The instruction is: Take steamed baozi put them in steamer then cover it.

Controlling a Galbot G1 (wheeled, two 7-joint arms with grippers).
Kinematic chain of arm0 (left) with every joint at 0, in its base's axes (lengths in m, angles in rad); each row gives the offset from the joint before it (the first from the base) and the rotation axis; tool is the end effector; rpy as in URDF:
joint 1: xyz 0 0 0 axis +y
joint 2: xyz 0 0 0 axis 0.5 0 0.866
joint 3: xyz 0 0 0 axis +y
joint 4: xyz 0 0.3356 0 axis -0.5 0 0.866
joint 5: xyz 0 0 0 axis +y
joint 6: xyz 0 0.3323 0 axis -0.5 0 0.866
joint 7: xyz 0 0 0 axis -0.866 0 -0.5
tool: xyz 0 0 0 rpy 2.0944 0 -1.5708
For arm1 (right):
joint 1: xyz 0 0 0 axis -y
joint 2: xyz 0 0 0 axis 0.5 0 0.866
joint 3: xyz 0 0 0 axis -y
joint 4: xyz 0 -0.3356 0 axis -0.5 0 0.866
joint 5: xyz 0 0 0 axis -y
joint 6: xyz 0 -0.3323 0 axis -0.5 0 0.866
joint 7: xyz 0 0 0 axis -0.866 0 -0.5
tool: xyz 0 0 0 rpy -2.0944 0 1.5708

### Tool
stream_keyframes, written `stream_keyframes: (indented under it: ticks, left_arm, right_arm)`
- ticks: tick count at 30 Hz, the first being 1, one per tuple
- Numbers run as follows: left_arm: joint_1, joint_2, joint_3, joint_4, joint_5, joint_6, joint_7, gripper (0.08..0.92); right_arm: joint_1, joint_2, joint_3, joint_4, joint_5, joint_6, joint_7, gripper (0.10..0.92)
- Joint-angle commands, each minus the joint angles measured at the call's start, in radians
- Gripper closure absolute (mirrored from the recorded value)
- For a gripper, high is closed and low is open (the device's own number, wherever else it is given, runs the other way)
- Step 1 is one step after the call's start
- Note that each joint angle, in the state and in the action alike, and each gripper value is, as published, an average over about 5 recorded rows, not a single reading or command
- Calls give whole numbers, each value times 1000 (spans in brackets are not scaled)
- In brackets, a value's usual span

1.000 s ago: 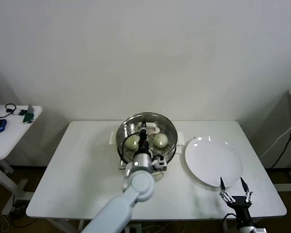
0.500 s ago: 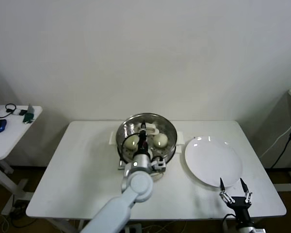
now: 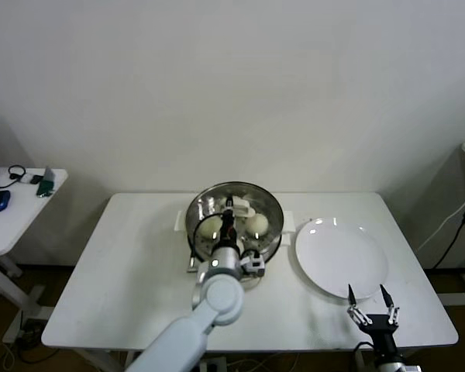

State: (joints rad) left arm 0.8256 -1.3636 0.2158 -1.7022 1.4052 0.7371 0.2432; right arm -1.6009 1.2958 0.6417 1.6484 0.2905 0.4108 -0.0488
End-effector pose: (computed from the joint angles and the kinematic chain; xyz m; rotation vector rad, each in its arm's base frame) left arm 0.3103 -0.1572 -0.2699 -0.0544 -2.2092 -2.2079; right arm 0.1286 -0.1217 -0.4176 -0.0582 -3.1044 0.0497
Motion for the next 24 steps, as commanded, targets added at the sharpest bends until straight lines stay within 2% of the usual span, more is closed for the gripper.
stream_keyframes:
  ticks: [1,5,8,13,20,24]
  left_arm:
    - [-1,5,1,-10,-22,37,7,860]
    - [-8,10,-1,-17,-29,37,8,860]
    - [-10,19,0,-32,-51,37,9,829]
    - [-1,49,9,-97,-123,45,9,690]
    - [20,137,11,-235,-212,48,18,491]
    - [61,196,-20,-320,-360,32,-31,378]
  right_arm:
    - [1,2,-1,4,-6,0,-1,203]
    - [0,4,-2,7,-11,1,-1,203]
    - [1,5,-4,8,-7,0,2,203]
    - [3,3,-9,12,2,-8,11,203]
    - [9,2,-16,14,4,-19,23,203]
    - [10,2,-20,16,5,-19,27,203]
